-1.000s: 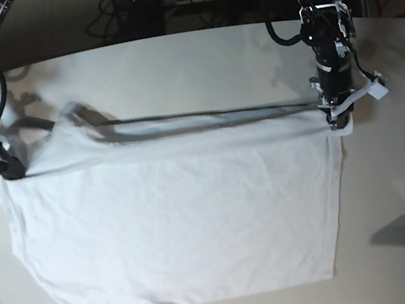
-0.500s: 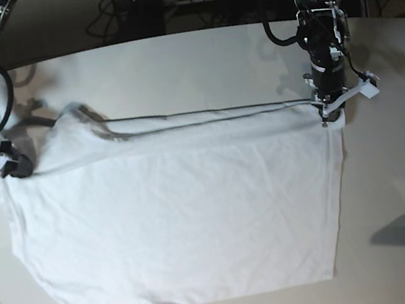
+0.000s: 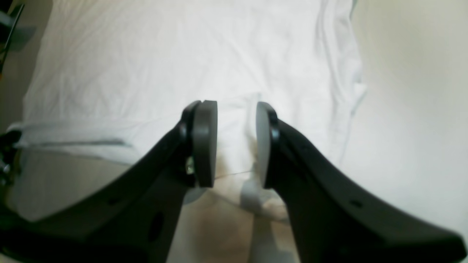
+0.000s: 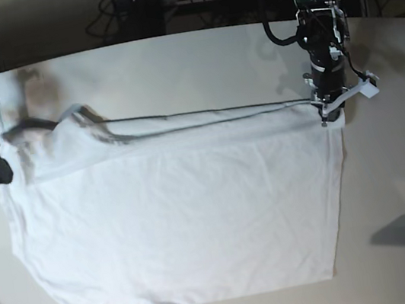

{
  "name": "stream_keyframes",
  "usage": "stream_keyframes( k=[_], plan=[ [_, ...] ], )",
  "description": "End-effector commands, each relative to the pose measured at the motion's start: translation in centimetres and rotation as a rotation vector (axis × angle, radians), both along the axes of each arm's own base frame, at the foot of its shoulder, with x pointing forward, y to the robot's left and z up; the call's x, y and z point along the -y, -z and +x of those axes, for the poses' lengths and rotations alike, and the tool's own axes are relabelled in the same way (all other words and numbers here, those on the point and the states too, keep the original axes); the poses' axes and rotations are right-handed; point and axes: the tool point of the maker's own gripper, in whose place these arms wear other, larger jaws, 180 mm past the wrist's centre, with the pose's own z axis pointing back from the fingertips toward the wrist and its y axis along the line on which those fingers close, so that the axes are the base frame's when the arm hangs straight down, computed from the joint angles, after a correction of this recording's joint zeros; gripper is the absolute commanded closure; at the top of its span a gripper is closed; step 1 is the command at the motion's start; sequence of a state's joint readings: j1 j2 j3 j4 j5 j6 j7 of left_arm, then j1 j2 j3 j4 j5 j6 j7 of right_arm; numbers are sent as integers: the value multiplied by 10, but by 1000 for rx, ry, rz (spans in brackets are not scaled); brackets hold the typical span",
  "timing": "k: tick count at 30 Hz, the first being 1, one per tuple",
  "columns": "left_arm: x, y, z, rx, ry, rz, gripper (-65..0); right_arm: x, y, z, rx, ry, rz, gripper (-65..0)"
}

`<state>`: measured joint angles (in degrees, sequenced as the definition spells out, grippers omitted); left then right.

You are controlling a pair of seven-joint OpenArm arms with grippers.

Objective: Fold the T-shirt properly

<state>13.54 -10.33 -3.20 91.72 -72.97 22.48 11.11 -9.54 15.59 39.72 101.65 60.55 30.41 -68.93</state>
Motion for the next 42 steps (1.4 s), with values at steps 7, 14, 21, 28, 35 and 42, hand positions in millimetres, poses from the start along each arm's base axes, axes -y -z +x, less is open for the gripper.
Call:
stream_keyframes(
  k=[7, 14, 21, 28, 35, 42],
  plan=[
    [-5, -16, 9, 51, 3, 30, 0, -50, 36, -52, -156, 15, 235, -178],
    [-10, -26, 11, 50, 29, 147, 0, -75, 51, -68, -196, 28, 325, -184],
    [-10, -33, 14, 65, 35, 163, 0, -98, 52, -61, -196, -24, 366, -186],
    [-10, -33, 14, 63, 36, 167, 0, -110, 69, -65, -247, -34, 423, -319],
    [-10, -33, 14, 63, 36, 167, 0, -110, 65, -57, -227, -39, 424, -318],
    [-10, -33, 14, 63, 36, 167, 0, -116, 62, -50, -209, -43, 440, -318]
  ],
)
